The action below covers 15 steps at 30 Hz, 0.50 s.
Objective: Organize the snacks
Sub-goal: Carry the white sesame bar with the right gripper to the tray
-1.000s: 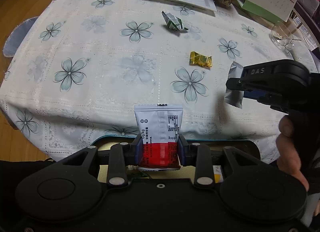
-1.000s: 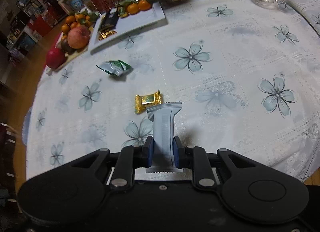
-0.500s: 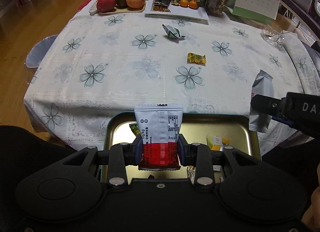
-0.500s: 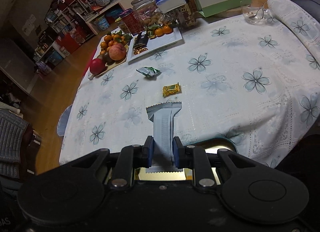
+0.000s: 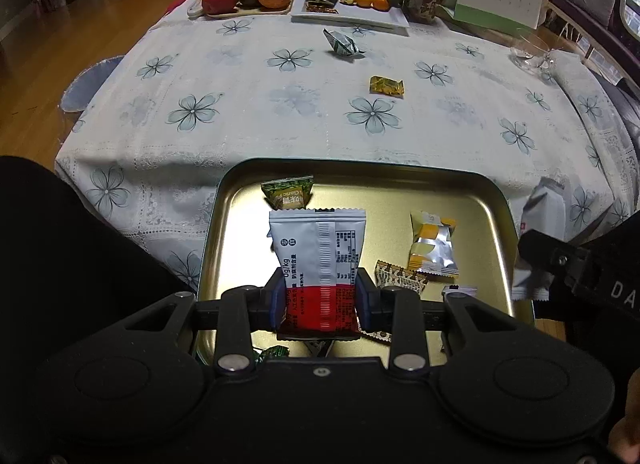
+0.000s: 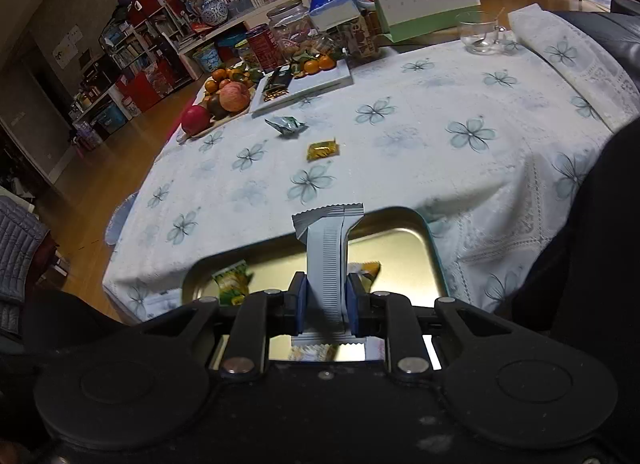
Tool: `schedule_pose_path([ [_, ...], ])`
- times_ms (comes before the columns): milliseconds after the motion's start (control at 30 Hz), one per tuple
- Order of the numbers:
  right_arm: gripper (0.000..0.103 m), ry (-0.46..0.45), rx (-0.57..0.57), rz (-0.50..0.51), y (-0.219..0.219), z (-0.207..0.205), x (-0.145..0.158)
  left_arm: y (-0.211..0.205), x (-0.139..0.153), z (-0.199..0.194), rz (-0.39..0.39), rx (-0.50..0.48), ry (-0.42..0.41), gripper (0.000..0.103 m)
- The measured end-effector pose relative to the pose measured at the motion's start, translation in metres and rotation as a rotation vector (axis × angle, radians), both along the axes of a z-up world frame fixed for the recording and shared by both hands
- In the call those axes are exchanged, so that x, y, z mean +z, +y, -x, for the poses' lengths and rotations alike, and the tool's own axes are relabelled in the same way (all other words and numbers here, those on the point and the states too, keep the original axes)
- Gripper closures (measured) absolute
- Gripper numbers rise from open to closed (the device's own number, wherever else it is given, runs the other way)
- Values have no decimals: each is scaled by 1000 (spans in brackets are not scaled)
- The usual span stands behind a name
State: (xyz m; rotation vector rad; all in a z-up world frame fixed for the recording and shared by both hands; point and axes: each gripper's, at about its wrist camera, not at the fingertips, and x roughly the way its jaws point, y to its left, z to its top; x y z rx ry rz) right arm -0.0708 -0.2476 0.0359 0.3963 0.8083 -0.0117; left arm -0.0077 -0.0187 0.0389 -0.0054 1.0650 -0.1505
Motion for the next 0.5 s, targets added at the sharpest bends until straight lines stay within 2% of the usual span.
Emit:
schedule_pose_path([
  [133, 81, 11, -30, 11, -6, 14, -24, 16, -11, 2, 30, 20, -8, 61],
  [233, 81, 59, -47, 13, -9, 16, -41, 25, -16, 1, 26, 23, -26, 61],
  [500, 81, 65, -14, 15, -2, 9, -47, 30, -31, -2, 35, -15, -18, 60],
])
